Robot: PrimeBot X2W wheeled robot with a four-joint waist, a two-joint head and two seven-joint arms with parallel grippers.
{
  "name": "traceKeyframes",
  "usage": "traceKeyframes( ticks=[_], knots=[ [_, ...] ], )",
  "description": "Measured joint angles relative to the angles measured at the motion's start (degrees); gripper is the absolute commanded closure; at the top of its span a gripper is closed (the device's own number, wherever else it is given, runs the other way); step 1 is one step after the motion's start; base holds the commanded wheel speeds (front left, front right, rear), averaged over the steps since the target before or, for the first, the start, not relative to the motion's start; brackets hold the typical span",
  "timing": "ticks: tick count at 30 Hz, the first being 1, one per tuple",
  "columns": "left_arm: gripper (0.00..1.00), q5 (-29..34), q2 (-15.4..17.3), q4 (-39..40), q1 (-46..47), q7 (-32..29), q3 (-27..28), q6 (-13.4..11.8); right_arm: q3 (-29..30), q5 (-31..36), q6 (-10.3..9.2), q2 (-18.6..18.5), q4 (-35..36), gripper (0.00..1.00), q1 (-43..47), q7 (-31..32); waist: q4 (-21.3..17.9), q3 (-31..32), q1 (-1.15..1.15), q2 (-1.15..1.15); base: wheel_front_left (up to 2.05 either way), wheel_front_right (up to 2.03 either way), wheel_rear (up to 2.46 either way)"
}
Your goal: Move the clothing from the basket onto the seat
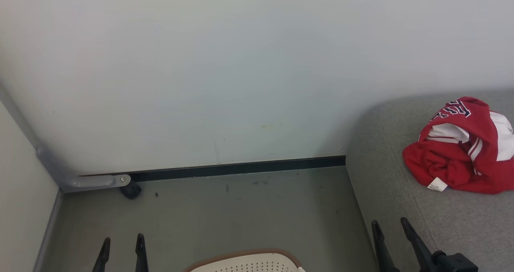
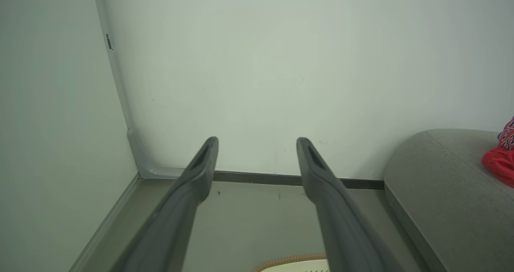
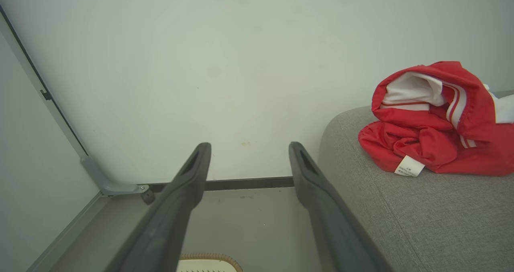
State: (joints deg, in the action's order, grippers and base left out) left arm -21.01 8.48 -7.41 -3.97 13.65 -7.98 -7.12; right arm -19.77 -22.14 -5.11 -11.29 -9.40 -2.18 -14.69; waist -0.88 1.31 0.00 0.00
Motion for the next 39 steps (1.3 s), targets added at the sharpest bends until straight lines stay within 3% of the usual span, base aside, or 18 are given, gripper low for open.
traceKeyframes(
  ticks=[12,13,24,39],
  knots=[
    [0.0,0.44,0.12,0.41,0.05,-1.57,-0.02,0.0,-0.01,0.02,-0.42,0.03,0.15,0.0,0.48,0.0,0.16,0.1,0.0,0.0,0.0,0.0,0.0],
    [1.0,0.44,0.22,0.51,0.06,-2.05,-0.04,0.0,-0.01,0.02,-0.43,0.03,0.19,1.0,0.49,0.0,0.22,0.12,0.0,0.0,0.0,0.0,0.0],
    [1.0,-1.44,-1.01,-3.2,-1.29,-3.0,0.13,0.64,0.71,-2.19,0.1,1.12,-3.41,1.0,2.77,0.98,0.26,0.03,0.0,0.0,0.0,0.0,0.0],
    [1.0,-13.06,-1.57,-4.2,-0.64,-6.08,2.31,2.68,5.06,-13.46,1.83,2.33,-3.94,1.0,2.43,4.6,0.36,-0.21,0.0,0.0,0.0,0.0,0.0]
  ],
)
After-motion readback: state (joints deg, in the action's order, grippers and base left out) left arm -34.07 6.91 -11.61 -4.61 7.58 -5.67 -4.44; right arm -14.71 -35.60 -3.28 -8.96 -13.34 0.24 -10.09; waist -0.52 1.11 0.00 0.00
